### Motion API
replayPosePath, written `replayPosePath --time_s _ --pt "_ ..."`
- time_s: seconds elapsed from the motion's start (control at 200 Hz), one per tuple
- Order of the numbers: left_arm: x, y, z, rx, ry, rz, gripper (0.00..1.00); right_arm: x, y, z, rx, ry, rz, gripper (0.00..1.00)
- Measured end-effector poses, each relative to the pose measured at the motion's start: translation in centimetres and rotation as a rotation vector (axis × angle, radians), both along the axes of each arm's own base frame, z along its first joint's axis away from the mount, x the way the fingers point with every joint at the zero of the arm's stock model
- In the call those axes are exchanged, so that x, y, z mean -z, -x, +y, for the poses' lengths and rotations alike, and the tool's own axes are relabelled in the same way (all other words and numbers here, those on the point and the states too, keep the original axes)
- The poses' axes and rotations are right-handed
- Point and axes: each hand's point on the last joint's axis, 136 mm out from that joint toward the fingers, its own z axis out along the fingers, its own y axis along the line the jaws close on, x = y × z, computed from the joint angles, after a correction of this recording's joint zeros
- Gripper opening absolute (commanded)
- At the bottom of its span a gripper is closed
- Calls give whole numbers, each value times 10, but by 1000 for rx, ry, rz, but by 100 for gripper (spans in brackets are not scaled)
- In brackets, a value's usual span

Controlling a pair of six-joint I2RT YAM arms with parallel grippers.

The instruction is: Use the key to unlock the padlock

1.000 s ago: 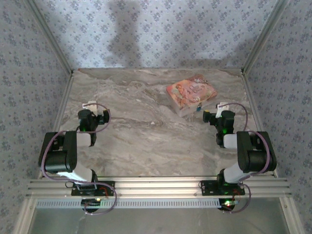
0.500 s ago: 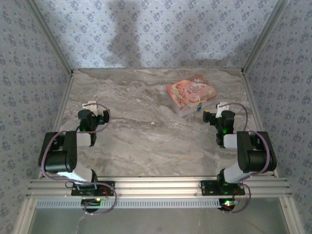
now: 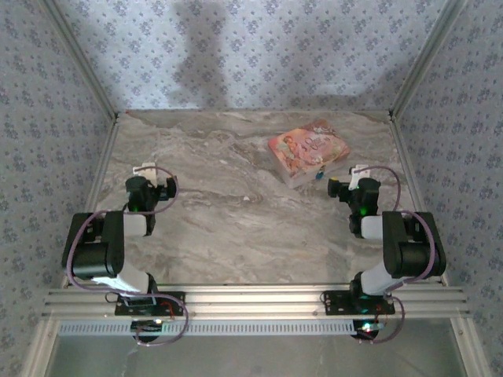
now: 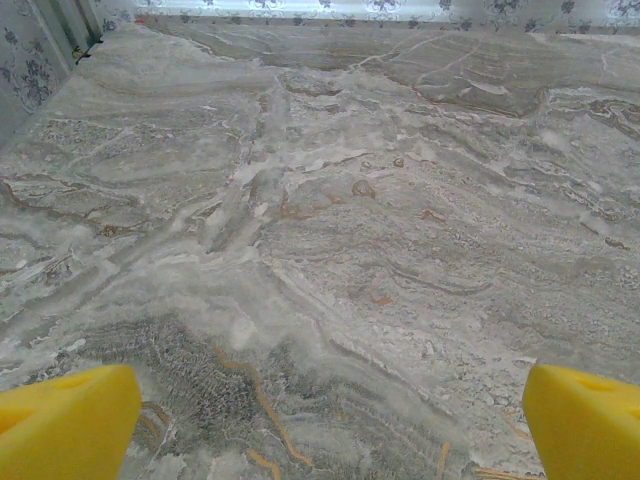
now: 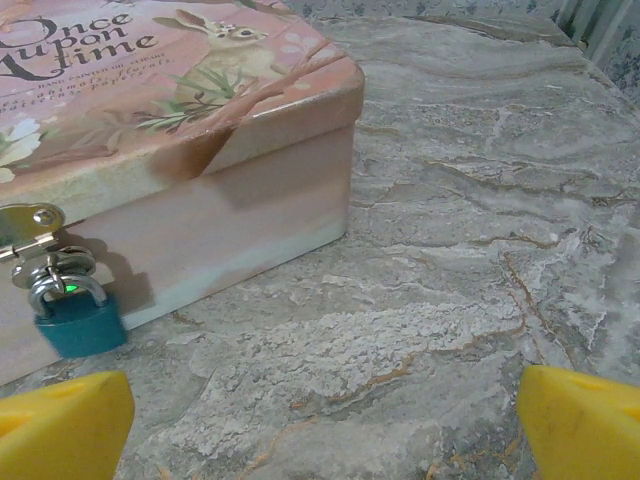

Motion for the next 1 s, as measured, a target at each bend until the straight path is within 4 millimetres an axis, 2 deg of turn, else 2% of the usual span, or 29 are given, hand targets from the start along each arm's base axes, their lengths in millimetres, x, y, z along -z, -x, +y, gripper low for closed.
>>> replayPosePath --time_s 0.135,0.2,0.315,0.32,0.345,0.48,0.57,0.67,0.774,0.884,0.924,0.929,1.004 --pt "0 1 4 -22 -8 7 98 0 2 -3 8 -1 13 100" --pt "-3 6 6 -36 -8 18 98 -6 5 -4 12 -4 12 100" --pt "-28 14 6 -49 3 -6 98 -29 6 -6 27 -16 -17 100" --pt "-35 15 5 -48 4 -16 98 -31 7 -6 30 -20 -20 100" --pt "-42 16 4 -47 13 -28 98 -36 7 -6 34 -24 -27 100" --pt "-85 19 -12 -29 98 -76 98 -60 11 -7 52 -62 -51 100" --pt "-103 18 -25 -13 175 -67 98 -70 14 -4 50 -93 -48 100" --pt "-113 19 -45 -1 307 -17 98 -76 15 -1 39 -143 -29 100" --pt "-114 21 -69 15 432 55 98 -86 10 -1 17 -266 -23 100" --pt "-108 23 -112 76 512 153 98 -98 0 -3 -9 -390 -25 100" --pt "-105 21 -132 106 531 192 98 -102 -9 -1 -30 -433 -19 100" --pt "-104 20 -140 119 540 207 98 -103 -12 0 -39 -445 -17 100" --pt "-100 16 -170 165 560 259 98 -105 -25 3 -67 -492 0 100"
